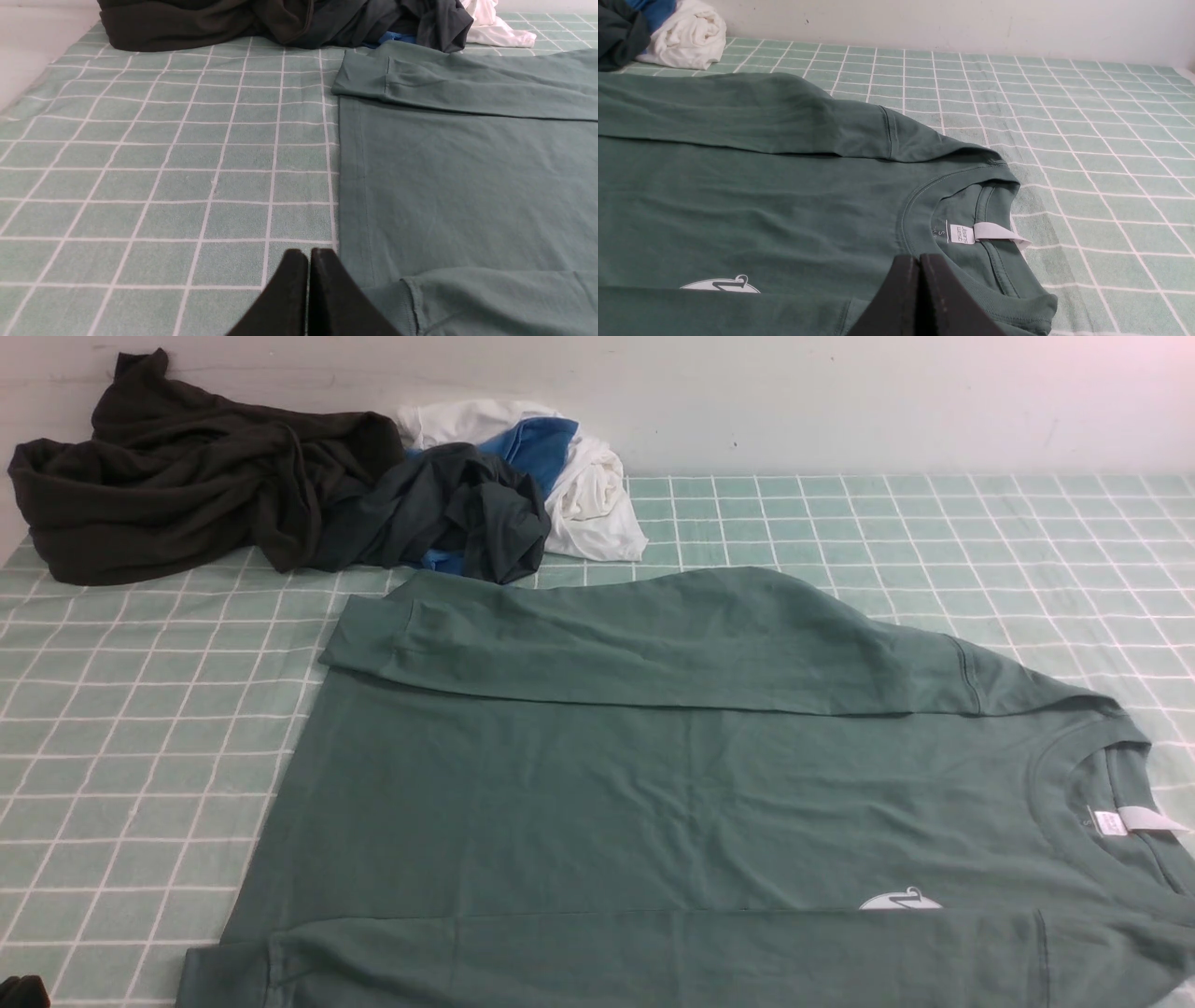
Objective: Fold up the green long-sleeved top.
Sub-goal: Use the left arm to clamp the cuff closest to it
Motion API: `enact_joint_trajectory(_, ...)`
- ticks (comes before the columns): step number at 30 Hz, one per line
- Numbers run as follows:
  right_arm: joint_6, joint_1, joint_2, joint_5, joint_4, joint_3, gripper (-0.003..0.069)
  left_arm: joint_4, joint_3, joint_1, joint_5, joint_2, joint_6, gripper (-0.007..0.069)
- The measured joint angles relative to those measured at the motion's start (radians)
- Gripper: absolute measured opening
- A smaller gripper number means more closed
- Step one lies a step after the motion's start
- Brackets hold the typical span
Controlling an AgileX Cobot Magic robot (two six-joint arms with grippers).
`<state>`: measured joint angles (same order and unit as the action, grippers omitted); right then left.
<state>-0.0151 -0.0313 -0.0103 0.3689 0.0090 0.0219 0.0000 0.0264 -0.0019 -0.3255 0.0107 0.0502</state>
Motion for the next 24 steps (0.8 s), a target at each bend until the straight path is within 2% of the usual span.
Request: enact_joint_trajectory(24,0.015,0.0,0.0,-0.001,-0.044,0.0,-0.0015,0.0,0.0,0.0,0.0,0.0,0.0,-0.0003)
